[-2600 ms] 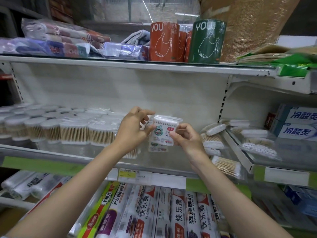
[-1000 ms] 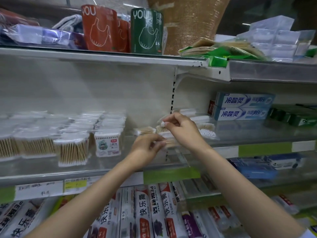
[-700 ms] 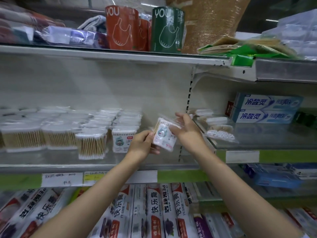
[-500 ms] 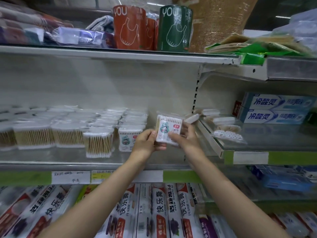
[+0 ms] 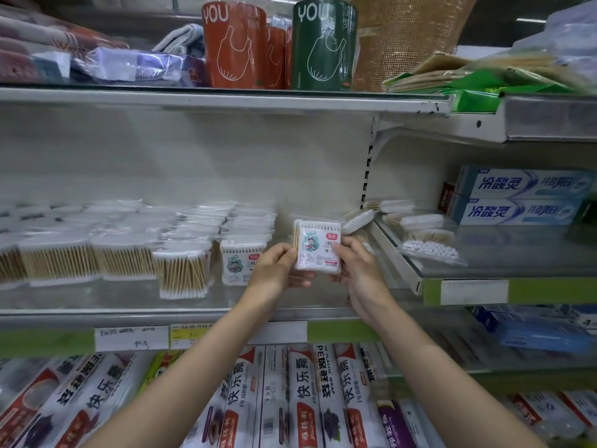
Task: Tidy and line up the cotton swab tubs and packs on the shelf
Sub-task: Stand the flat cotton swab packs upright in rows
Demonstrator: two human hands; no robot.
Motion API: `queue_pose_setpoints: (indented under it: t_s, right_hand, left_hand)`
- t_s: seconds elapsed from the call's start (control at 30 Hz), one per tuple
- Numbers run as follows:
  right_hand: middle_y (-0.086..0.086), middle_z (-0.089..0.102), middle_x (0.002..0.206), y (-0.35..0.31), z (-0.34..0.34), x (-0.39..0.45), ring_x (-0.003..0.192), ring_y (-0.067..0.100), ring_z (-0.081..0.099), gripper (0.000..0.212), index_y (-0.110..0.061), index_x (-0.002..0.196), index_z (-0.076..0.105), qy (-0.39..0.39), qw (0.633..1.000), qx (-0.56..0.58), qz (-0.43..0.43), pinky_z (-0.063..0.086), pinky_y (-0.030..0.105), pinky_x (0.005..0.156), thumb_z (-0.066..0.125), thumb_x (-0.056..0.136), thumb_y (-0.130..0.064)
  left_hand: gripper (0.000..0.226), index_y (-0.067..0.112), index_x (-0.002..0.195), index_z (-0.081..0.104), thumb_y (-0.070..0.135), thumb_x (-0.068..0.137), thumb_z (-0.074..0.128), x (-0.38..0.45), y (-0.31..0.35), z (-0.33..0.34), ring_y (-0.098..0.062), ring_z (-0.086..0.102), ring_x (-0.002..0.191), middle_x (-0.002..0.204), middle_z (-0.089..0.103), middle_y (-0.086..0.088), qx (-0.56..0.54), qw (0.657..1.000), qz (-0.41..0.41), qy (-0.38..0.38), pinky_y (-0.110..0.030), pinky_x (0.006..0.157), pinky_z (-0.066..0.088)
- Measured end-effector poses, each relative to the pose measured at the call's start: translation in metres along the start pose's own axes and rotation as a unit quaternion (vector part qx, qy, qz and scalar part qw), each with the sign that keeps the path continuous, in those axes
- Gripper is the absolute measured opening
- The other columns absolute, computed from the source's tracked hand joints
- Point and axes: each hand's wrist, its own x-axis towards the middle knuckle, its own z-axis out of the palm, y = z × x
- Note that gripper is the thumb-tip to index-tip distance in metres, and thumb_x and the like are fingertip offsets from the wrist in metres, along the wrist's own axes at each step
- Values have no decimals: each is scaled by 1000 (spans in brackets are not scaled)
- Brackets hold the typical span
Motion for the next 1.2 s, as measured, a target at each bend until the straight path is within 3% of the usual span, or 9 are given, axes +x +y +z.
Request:
queue_pose_setpoints:
  t_s: [0.17, 0.27, 0.4, 0.57, 0.67, 0.8, 0.9, 1.07, 1.2]
  right_hand:
    - [1, 66, 85, 1, 1, 2, 70, 13, 57, 16, -18, 88, 55, 20, 999, 11, 25, 42, 22, 55, 44, 97, -11]
    - [2, 66, 86, 1, 1, 4, 72, 13, 59, 15, -18, 88, 52, 32, 999, 8, 28, 43, 23, 57, 43, 96, -9]
    - [10, 65, 96, 3, 0, 7, 83, 18, 63, 12, -16, 91, 49, 56, 997, 47, -15, 50, 25, 66, 47, 93, -4]
    - [12, 63, 104, 7, -5, 3, 96, 23, 61, 10, -15, 99, 53, -2, 996, 33, -82, 50, 33, 81, 58, 91, -15]
    - [4, 65, 95, 5, -7, -1, 92, 19, 59, 21, -14, 95, 62, -44, 995, -17, -90, 45, 37, 83, 54, 90, -32]
    - [-1, 62, 92, 5, -7, 0, 88, 14, 56, 9, -16, 90, 62, -22, 997, -24, -77, 43, 26, 78, 53, 92, -13]
    - [-1, 61, 97, 9, -6, 2, 90, 11, 56, 10, -16, 95, 56, 8, 998, -29, -55, 41, 20, 76, 61, 87, -12]
    - [8, 63, 111, 9, -4, 6, 103, 21, 60, 28, -11, 111, 50, 30, 999, -14, -26, 49, 27, 87, 63, 87, -12]
    - [7, 68, 102, 8, -3, 6, 96, 21, 64, 36, -13, 120, 44, 29, 1000, -3, -5, 49, 33, 87, 61, 89, -16]
  left_hand:
    - [22, 10, 85, 57, 10, 99, 39, 2, -1, 0, -12, 64, 55, 83, 67, -8, 23, 1000, 14, 2, -21, 49, 52]
    - [21, 15, 85, 59, 12, 98, 43, 4, -6, 0, -13, 62, 63, 84, 67, -5, 95, 994, 49, 16, -21, 52, 50]
    - [14, 30, 97, 55, 16, 93, 55, 3, -13, 2, -12, 64, 85, 101, 64, 1, 153, 980, 126, 4, -22, 66, 53]
    - [36, 32, 115, 51, 32, 83, 67, -1, -15, 1, 2, 51, 112, 125, 47, 8, 190, 963, 185, -50, -19, 95, 46]
    - [29, 38, 111, 53, 30, 86, 63, -3, -14, -1, -1, 55, 109, 122, 55, 6, 174, 964, 191, -69, -17, 92, 46]
    - [21, 19, 112, 60, 16, 97, 46, 3, -14, -5, -15, 61, 104, 112, 65, -4, 140, 972, 183, -48, -32, 91, 51]
    - [24, 11, 111, 60, 7, 98, 40, 4, -12, -5, -17, 62, 102, 110, 65, -7, 63, 986, 145, -54, -27, 83, 55]
    - [25, 11, 117, 50, 2, 98, 38, 4, -11, -5, -24, 62, 104, 108, 66, -8, -21, 994, 96, -47, -24, 73, 56]
    - [31, 13, 127, 41, 6, 97, 43, 1, -8, -4, -25, 67, 94, 101, 68, -9, -50, 995, 72, -38, -30, 72, 59]
